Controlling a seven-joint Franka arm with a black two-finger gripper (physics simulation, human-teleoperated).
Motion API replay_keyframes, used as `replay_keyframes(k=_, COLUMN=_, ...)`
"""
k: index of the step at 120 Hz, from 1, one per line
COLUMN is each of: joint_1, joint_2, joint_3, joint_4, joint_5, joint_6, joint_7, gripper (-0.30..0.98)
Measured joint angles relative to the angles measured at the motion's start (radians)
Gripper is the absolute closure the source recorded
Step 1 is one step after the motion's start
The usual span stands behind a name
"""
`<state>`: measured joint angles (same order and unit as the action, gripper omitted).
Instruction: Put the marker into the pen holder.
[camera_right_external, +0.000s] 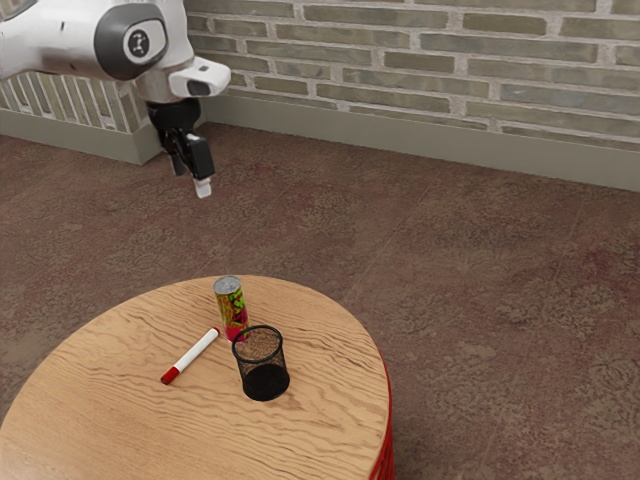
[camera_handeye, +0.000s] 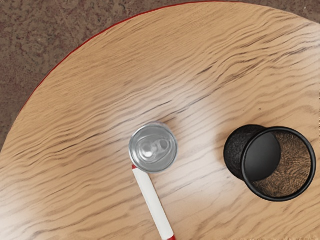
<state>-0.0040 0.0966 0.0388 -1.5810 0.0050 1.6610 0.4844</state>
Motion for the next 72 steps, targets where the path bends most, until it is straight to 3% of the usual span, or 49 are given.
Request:
replay_keyframes(k=25, joint_1=-0.012, joint_2=0.002, joint_3=-0.002, joint_4=-0.022, joint_5=-0.001, joint_6=0.002, joint_7=0.072, gripper=0.0)
replay_keyframes(k=45, joint_1=-0.004, joint_2=-0.106, joint_3=-0.002, joint_4=-0.289, joint_5=-0.02, joint_6=0.04, joint_7=0.023, gripper=0.0)
replay_keyframes(k=72, joint_1=0.025, joint_2=-0.245, joint_3=-0.015, joint_4=-0.711, joint_5=0.072, joint_6=0.293, joint_7=-0.096, gripper=0.0)
